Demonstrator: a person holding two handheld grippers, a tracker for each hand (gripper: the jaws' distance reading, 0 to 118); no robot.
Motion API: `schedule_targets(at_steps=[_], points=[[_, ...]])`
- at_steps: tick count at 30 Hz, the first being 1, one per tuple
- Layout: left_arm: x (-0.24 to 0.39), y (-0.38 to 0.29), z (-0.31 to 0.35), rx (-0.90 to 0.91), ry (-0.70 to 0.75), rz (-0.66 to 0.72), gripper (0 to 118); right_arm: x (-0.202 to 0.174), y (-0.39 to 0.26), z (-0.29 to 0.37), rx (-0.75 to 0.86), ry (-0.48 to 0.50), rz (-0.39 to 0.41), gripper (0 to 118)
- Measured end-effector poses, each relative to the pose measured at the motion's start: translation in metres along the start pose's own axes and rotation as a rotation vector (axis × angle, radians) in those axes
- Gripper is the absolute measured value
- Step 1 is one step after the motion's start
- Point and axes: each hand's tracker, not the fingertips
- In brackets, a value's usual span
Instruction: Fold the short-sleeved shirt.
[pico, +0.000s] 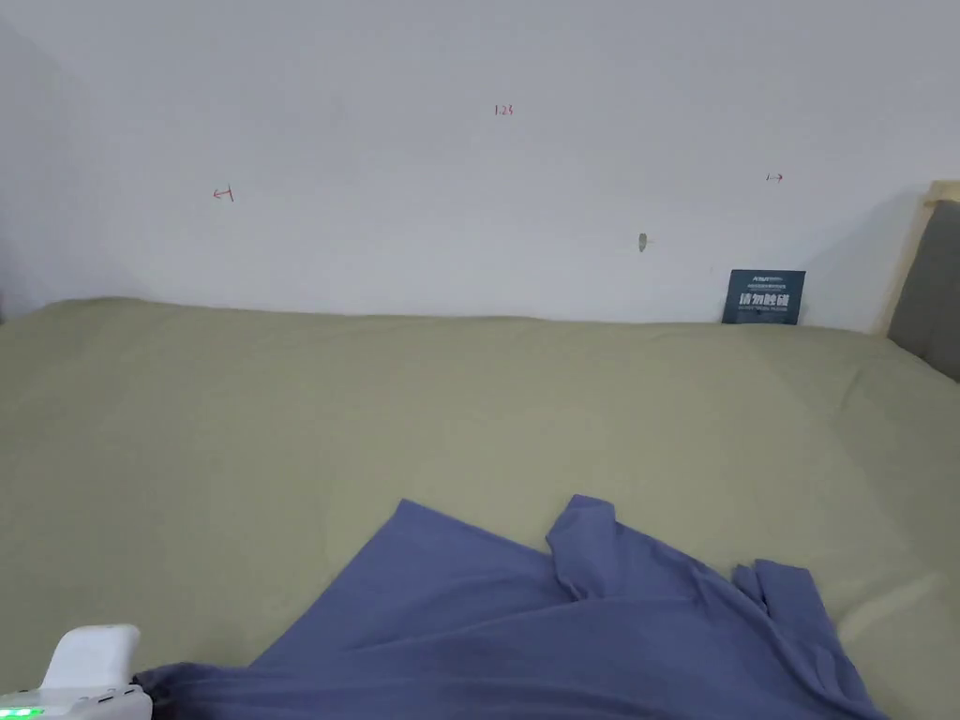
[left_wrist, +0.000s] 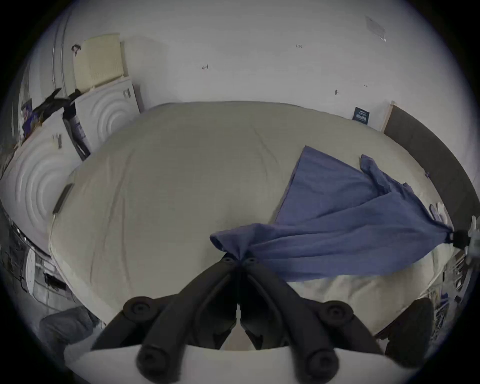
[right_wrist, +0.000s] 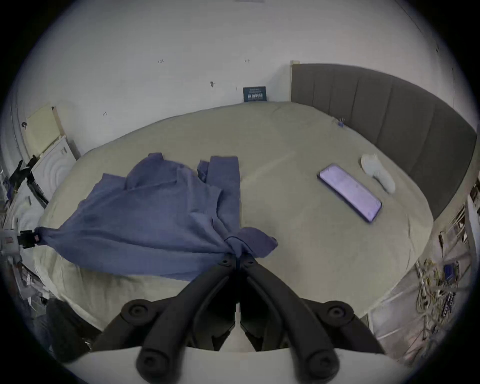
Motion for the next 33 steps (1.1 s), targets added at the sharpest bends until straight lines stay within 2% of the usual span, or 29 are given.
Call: schedule_targets(at_steps=[3,4,5,6,7,8,9,13,15,16,17,18,19,20,21,23,25,28,29,30,31,32,33], points=[[0.003,-0.01,-0.01,-0.031,0.009,-0.021,0,-0.002,-0.01,-0.01,-0.026,-0.009,-0.028,0],[0.003,-0.011,-0.013,-0.039,0.007,-0.022,2,-0.002,-0.011,-0.014,-0.026,-0.009,-0.03,4],[0.002,-0.011,-0.016,-0.045,0.001,-0.021,12,-0.003,-0.012,-0.016,-0.027,-0.009,-0.032,27],[0.004,-0.013,-0.017,-0.045,-0.004,-0.017,36,-0.005,-0.012,-0.016,-0.026,-0.019,-0.037,63],[0.004,-0.014,-0.018,-0.04,-0.003,-0.014,74,-0.006,-0.011,-0.016,-0.024,-0.03,-0.038,102],[0.002,-0.013,-0.019,-0.039,-0.004,-0.013,110,-0.008,-0.011,-0.016,-0.033,-0.04,-0.033,115],[0.001,-0.013,-0.02,-0.043,-0.004,-0.011,111,-0.011,-0.012,-0.014,-0.035,-0.051,-0.036,109],[-0.001,-0.012,0.004,0.021,0.009,0.024,111,-0.041,-0.011,0.012,0.015,-0.02,-0.043,110],[0.0,-0.015,0.03,0.101,0.006,0.049,110,-0.065,-0.014,0.028,0.067,-0.026,0.014,109],[0.0,-0.017,0.039,0.122,0.004,0.048,109,-0.07,-0.015,0.038,0.097,-0.031,0.039,104],[0.001,-0.019,0.048,0.122,0.003,0.036,103,-0.083,-0.02,0.048,0.146,-0.042,0.071,82],[0.002,-0.021,0.058,0.143,0.01,0.019,89,-0.096,-0.025,0.056,0.183,-0.065,0.095,53],[0.002,-0.025,0.064,0.162,0.013,0.004,62,-0.107,-0.028,0.06,0.206,-0.082,0.119,16],[0.001,-0.029,0.067,0.158,0.016,0.002,13,-0.113,-0.031,0.068,0.24,-0.084,0.128,0],[-0.001,-0.032,0.07,0.171,0.033,0.009,0,-0.122,-0.033,0.074,0.24,-0.063,0.146,0],[-0.005,-0.04,0.068,0.145,-0.005,0.023,0,-0.139,-0.04,0.082,0.233,-0.032,0.143,0],[-0.008,-0.047,0.061,0.125,-0.008,0.034,0,-0.14,-0.047,0.076,0.233,-0.017,0.156,0],[-0.019,-0.038,0.042,0.08,-0.026,0.057,2,-0.153,-0.052,0.074,0.228,0.008,0.162,0],[-0.022,-0.034,0.033,0.052,-0.046,0.061,9,-0.156,-0.053,0.071,0.215,0.019,0.173,0],[-0.025,-0.026,0.024,0.02,-0.083,0.074,26,-0.158,-0.054,0.069,0.21,0.021,0.174,0],[-0.028,-0.022,0.016,-0.002,-0.089,0.088,58,-0.159,-0.055,0.068,0.204,0.029,0.172,0],[-0.031,-0.017,0.004,-0.019,-0.094,0.108,101,-0.161,-0.055,0.066,0.192,0.039,0.166,0],[-0.032,-0.012,-0.01,-0.046,-0.095,0.101,111,-0.162,-0.055,0.063,0.183,0.046,0.161,0]])
